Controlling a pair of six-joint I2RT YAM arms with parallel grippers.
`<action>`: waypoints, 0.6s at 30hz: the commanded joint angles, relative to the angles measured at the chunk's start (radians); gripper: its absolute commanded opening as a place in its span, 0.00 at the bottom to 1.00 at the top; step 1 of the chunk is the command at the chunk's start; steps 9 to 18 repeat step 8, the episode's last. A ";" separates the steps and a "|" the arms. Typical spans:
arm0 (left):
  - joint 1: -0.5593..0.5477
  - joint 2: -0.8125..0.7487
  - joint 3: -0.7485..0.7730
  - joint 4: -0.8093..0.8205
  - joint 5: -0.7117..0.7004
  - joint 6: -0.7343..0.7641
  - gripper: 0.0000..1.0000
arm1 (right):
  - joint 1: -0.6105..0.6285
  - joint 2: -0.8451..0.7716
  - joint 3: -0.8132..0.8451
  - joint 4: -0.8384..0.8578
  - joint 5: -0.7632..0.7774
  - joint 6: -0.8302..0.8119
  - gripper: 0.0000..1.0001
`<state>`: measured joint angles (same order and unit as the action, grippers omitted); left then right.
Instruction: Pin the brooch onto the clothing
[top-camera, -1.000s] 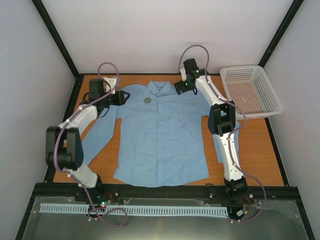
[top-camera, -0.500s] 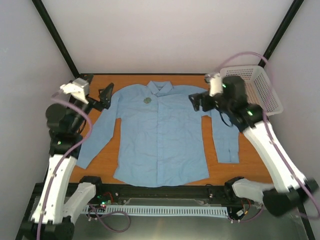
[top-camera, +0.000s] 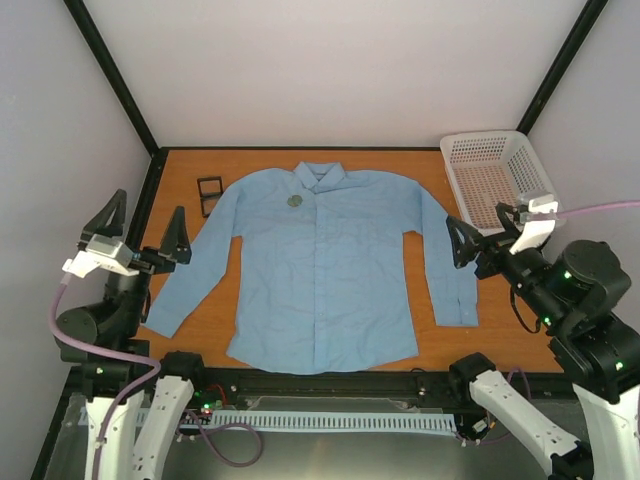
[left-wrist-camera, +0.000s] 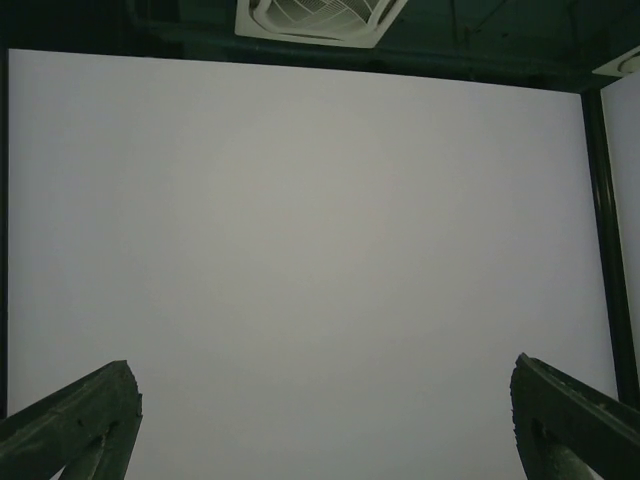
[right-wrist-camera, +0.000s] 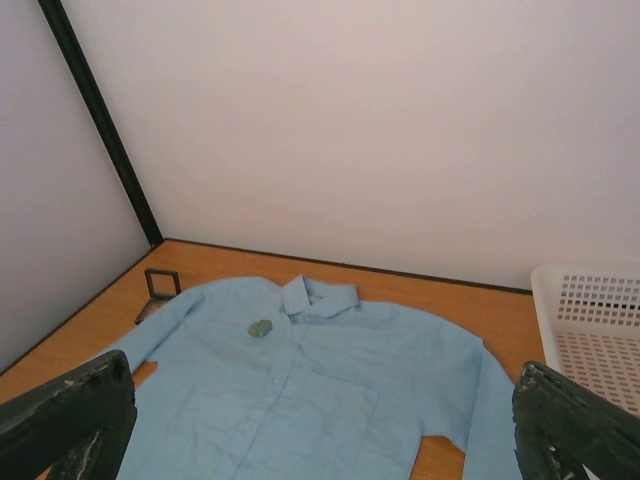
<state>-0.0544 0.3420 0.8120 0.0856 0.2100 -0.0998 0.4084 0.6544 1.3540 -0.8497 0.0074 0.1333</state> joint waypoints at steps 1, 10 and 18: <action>0.005 0.005 0.020 -0.067 -0.046 -0.005 1.00 | 0.001 -0.015 0.014 0.000 0.004 0.040 1.00; 0.005 0.017 0.035 -0.093 -0.032 0.000 1.00 | 0.001 -0.048 -0.026 0.010 0.121 0.091 1.00; 0.005 0.017 0.035 -0.093 -0.032 0.000 1.00 | 0.001 -0.048 -0.026 0.010 0.121 0.091 1.00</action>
